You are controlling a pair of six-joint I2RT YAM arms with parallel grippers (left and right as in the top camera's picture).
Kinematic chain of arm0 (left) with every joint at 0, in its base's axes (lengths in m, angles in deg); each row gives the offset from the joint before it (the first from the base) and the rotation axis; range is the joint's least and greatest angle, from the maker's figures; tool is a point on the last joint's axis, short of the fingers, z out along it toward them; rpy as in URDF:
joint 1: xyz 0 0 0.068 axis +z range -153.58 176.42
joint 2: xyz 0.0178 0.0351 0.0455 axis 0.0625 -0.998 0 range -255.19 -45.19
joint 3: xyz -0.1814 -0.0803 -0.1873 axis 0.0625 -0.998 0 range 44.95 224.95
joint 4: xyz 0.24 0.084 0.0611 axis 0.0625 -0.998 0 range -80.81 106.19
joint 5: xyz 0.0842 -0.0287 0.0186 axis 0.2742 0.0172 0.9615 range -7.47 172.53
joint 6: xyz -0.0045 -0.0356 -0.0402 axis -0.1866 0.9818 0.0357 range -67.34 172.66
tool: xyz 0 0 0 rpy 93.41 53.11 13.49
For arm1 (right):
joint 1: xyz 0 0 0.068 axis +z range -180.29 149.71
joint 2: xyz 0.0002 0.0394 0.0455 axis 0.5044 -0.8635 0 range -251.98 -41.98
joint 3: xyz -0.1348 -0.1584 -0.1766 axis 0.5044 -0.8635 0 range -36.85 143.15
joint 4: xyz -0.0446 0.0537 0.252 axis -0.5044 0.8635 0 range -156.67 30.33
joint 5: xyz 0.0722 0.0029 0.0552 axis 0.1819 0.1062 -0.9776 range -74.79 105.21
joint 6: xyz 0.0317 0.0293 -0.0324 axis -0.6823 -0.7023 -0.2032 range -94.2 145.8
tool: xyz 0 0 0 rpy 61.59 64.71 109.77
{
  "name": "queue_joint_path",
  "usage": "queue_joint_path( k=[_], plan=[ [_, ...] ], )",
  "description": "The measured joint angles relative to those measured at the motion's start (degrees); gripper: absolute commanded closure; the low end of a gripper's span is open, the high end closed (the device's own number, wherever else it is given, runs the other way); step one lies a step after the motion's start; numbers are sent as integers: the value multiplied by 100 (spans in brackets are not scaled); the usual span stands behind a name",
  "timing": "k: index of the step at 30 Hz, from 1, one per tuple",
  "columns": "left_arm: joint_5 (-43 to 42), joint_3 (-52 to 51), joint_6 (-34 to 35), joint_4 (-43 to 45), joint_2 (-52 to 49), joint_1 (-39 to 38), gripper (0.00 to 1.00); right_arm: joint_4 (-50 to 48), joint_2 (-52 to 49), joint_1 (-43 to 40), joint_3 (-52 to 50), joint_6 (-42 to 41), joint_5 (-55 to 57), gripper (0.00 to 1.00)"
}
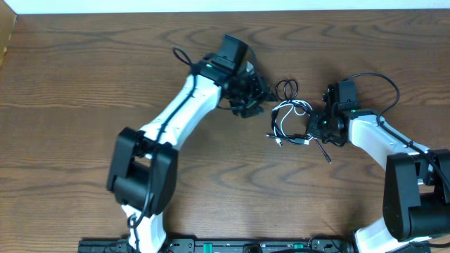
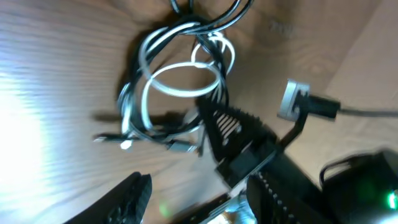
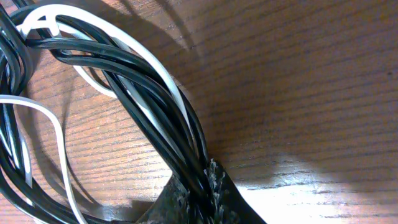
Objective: Untangle cables
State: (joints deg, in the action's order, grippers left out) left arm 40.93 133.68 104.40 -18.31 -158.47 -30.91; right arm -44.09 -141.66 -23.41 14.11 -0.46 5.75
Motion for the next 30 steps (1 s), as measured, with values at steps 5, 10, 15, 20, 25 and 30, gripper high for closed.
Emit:
queue_joint_path(
  k=[5, 10, 15, 20, 25, 30],
  plan=[
    [4, -11, 922, 887, -374, -293, 45, 0, 0, 0, 0, 0, 0, 91],
    [243, -11, 1429, 1080, -643, -551, 45, 0, 0, -2, 0, 0, 0, 90],
    [822, -13, 1611, 1139, -750, -706, 39, -9, 0, 0, 0, 0, -4, 90],
    [1408, -13, 1714, 1552, -750, -721, 36, -11, 0, 0, 0, 0, -9, 90],
    [1692, -13, 1744, 1836, -763, -721, 32, -13, 0, 0, 0, 0, -9, 90],
    [1799, -20, 1749, 2267, -1045, -721, 33, -11, 0, -2, 0, 0, -11, 90]
  ],
)
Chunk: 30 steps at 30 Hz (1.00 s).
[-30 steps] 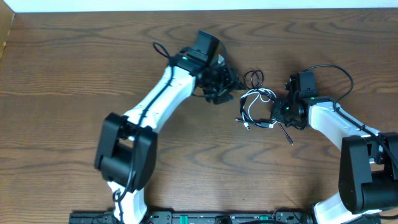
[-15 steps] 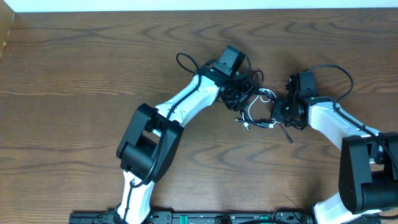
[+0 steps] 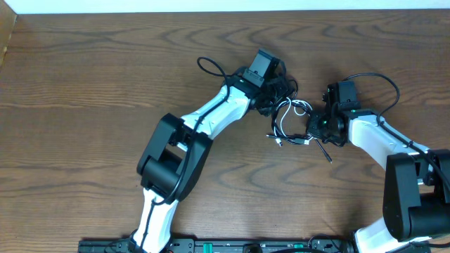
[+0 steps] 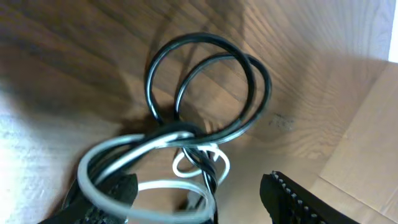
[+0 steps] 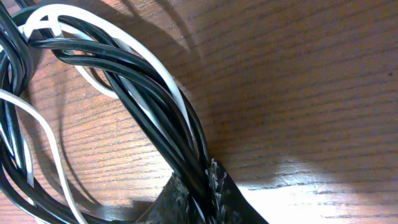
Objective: Untangle cables
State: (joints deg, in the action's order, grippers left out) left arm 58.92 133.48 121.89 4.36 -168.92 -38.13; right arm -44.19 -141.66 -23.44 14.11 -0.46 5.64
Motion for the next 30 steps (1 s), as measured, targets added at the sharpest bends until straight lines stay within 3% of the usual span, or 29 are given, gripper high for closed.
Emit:
queue_joint_path(
  k=[5, 15, 23, 30],
  plan=[
    [13, 0, 0, 363, -208, 0, 48, 0, 0, 0, 0, 9, 0, 90],
    [-221, -2, -640, 2006, -267, 0, 59, -2, 0, 2, 0, 26, -4, 89],
    [-26, -2, -973, 1211, -267, 0, 59, -2, 0, 2, 0, 68, -7, 89],
    [282, -2, -1298, 1480, -354, 0, 60, -7, 0, 2, 0, 85, -7, 89]
  ],
)
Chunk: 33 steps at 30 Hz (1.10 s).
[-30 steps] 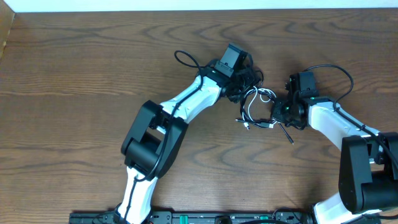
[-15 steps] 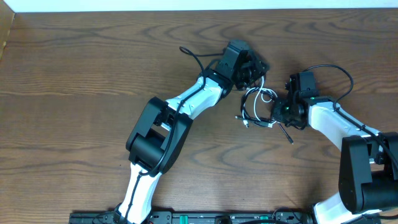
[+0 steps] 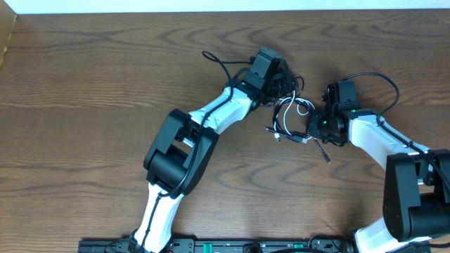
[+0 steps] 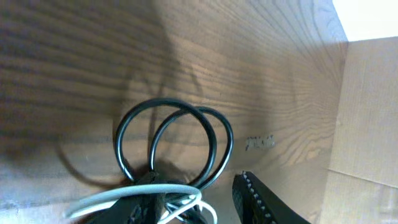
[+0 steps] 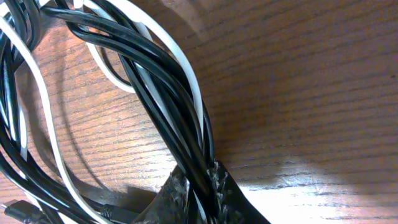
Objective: Untangle cables
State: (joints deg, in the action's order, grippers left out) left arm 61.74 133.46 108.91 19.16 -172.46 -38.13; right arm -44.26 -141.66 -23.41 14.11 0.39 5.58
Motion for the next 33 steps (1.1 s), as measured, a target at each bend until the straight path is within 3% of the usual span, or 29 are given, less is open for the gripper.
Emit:
queue_joint_path(
  k=[8, 16, 33],
  plan=[
    [105, 0, -111, 826, -48, -2, 58, -4, 0, 0, 0, 2, -4, 89],
    [802, 0, -175, 87, -55, -31, 41, -44, 0, -2, 0, 4, 17, 89],
    [1429, 0, -212, 496, -240, -544, 42, -48, -2, -2, 0, 7, 24, 89]
  ],
)
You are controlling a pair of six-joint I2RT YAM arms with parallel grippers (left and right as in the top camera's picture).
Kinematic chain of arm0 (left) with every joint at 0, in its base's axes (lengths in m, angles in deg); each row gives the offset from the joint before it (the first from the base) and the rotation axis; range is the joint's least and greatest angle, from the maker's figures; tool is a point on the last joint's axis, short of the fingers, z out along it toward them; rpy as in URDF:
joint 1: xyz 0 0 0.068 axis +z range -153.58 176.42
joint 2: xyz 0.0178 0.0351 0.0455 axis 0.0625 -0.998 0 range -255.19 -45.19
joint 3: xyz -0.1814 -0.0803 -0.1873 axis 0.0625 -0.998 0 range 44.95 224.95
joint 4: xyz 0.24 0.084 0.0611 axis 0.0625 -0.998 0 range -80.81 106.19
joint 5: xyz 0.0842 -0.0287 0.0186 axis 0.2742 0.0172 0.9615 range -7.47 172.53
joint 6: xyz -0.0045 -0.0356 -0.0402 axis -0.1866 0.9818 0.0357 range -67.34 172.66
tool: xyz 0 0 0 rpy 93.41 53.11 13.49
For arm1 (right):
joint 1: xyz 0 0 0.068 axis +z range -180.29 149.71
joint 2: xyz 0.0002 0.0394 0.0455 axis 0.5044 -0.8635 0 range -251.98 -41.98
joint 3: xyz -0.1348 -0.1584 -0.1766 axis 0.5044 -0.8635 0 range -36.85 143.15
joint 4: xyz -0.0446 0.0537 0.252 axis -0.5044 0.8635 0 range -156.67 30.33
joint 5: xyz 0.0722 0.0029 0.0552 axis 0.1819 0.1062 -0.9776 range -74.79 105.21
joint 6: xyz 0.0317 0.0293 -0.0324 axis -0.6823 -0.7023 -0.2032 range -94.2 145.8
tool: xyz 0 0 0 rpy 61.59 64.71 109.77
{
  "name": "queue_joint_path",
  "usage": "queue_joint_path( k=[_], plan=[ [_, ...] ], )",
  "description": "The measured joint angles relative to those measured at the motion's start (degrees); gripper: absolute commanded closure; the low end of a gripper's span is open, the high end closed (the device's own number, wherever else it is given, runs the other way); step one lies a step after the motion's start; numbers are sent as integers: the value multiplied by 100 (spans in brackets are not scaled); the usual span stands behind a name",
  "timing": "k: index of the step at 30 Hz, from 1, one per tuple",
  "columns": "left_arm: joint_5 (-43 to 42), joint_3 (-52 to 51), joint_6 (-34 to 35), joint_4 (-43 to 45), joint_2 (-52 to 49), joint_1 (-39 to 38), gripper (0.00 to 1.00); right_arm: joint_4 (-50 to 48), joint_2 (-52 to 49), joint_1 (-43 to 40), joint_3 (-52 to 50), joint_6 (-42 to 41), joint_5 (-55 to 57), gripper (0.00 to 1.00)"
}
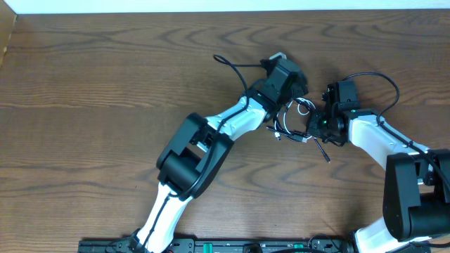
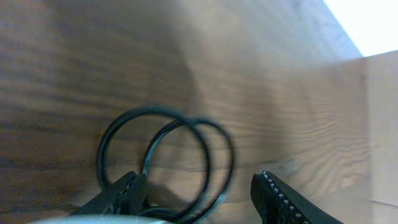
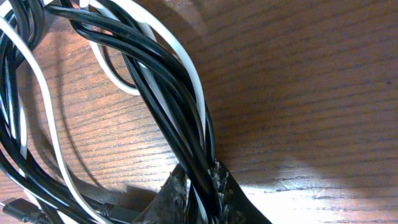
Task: Untangle cables
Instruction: 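Pull the black loop up and left with the left gripper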
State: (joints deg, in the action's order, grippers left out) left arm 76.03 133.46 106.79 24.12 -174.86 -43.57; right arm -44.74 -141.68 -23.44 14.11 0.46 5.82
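A tangle of black and white cables (image 1: 293,121) lies on the wooden table between the two arms. My right gripper (image 3: 203,194) is shut on a thick strand of several black cables and a white one (image 3: 163,106) at the tangle's right side. My left gripper (image 2: 199,200) stands open over the tangle's far end, and two black loops (image 2: 163,155) lie on the table between and beyond its fingers (image 2: 126,191). Seen from overhead, the left gripper (image 1: 288,88) covers the top of the tangle.
A black cable end (image 1: 324,151) sticks out toward the front from under the right gripper. The left arm (image 1: 211,133) slants across the middle of the table (image 1: 84,105). A cardboard edge (image 1: 7,35) shows at the far left.
My left gripper has shifted a little to the right, further over the top of the tangle, and is still open. The right gripper holds the same strand; the loops moved only slightly.
First my left gripper was open to the left of the tangle, facing it. Then it stood over the tangle's upper left with two black loops ahead of its fingers, and it has edged right since. The right gripper stayed shut on the strand throughout.
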Motion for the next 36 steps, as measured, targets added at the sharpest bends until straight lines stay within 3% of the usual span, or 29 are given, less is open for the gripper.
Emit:
queue_joint_path(
  k=[2, 6, 11, 18, 29, 36],
  plan=[
    [4, 0, 2, -2, -136, -24, 48, 0, 0, 0, 0, 2, 0, 89],
    [44, 0, -2, 92, -236, -9, 74, 0, 0, 0, 0, 24, 2, 88],
    [-146, 0, -7, 531, -236, 13, 91, -20, 0, 0, -2, 39, 22, 88],
    [-1095, 0, -13, 551, -94, 297, 92, -55, 0, 0, -2, 59, 28, 86],
    [-4721, 0, -210, 435, 354, 1434, 92, -251, -22, 0, -2, 63, 114, 84],
    [-5993, 0, -811, 63, 354, 1853, 93, -254, -22, 2, -2, 63, 114, 83]
  ],
)
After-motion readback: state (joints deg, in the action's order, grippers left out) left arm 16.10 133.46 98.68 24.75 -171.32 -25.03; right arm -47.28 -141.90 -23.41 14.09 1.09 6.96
